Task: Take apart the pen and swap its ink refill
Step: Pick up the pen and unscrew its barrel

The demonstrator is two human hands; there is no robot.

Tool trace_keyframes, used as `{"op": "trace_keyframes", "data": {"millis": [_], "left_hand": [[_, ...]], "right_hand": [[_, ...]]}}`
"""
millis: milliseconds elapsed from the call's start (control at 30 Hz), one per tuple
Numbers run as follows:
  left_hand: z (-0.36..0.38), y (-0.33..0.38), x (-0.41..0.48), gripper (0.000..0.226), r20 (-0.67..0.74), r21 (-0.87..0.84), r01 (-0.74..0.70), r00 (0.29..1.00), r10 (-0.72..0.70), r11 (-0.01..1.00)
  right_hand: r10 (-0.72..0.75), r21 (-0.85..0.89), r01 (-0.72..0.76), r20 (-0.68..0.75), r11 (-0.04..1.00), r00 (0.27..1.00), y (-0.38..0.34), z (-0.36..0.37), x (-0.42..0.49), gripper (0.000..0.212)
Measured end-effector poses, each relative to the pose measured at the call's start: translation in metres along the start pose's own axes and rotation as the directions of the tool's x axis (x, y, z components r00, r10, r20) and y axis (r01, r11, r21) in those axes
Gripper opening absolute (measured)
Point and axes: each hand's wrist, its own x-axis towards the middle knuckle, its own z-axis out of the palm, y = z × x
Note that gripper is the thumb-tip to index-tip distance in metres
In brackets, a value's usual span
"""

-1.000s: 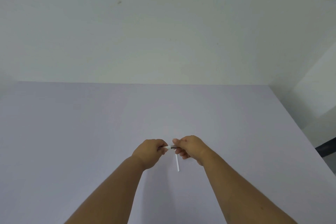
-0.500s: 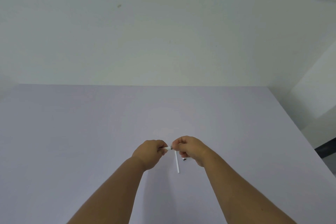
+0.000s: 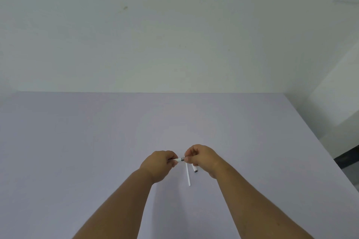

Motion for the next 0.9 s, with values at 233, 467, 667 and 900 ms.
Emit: {"op": "trace_keyframes", "data": {"millis": [233,467,667,900], "left_hand": [[-0.0001,0.0010,-0.0006,0.018,-0.003,0.022,-0.007,1.000,0.007,1.000],[0.0013,0.0002,-0.0022,0.018,-0.024,0.005,-0.018,1.000,0.018,1.000],[0.0013,-0.0001,-0.0033,0.015,-0.032,-0.072,0.000,0.999,-0.003,0.997],[-0.0001,-0.0007,-0.0052,0.016,0.024,-0.163,-0.003,1.000,0.007,0.987]], "right_hand": [[0.032,-0.009,-0.032,0.022,0.999,0.999,-0.0013,0.0000,-0.0013,0.006],[0.033,0.017,-0.034,0.032,0.999,0.999,-0.0016,0.0008,-0.0037,0.016],[0.040,0.103,-0.045,0.052,0.994,0.998,-0.0013,0.0016,-0.0074,0.012],[0.002,0.422,0.012,-0.032,0.906,0.999,-0.0038,-0.0032,-0.0086,0.014]]}}
